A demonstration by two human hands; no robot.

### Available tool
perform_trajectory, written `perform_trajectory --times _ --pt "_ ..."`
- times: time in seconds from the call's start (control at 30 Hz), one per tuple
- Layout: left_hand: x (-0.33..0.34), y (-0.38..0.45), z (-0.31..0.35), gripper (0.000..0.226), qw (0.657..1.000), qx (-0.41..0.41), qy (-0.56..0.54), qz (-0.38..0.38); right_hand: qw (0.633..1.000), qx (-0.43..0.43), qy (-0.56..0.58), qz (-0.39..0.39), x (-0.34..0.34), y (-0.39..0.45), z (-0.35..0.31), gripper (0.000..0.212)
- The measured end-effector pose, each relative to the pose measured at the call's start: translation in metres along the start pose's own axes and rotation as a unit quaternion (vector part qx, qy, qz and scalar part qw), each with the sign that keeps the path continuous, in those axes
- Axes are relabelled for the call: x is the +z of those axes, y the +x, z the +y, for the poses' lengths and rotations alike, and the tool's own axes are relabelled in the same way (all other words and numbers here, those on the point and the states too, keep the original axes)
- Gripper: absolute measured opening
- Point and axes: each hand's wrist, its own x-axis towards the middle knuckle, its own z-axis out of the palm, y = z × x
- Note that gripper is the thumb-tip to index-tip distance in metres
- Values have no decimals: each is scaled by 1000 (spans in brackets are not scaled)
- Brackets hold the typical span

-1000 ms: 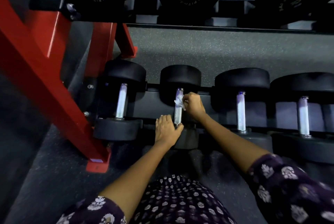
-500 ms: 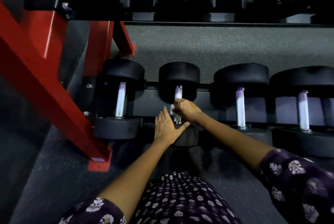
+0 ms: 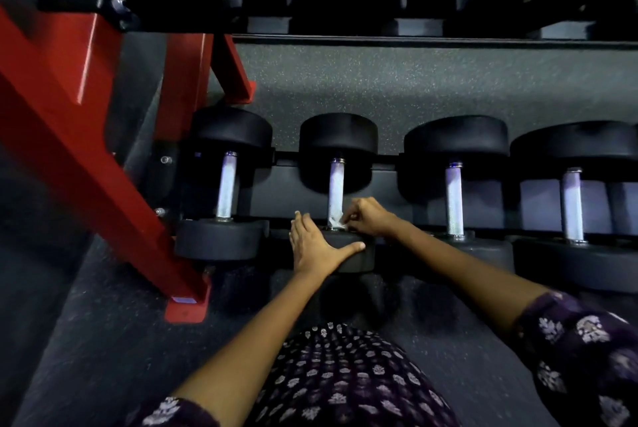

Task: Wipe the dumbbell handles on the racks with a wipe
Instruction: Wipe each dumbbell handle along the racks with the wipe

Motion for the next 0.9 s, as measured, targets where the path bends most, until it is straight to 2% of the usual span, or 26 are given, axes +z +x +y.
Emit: perform_trajectory --times 0.2,0.37,0.53,0.7,0.9 --pt "-3 1 1 129 1000 3 2 -8 999 -1 25 21 13 9 -28 14" --pt "-5 0 1 130 999 3 28 -21 998 64 -3 -4 -1 4 -9 15" --pt "-6 1 1 129 998 2 55 -24 1000 16 7 -5 11 11 -35 15" --pt "-7 1 3 128 997 0 70 -40 999 38 5 -23 -4 1 -17 16" --pt "-8 1 1 119 999 5 52 -13 999 13 -23 -18 13 16 -44 17"
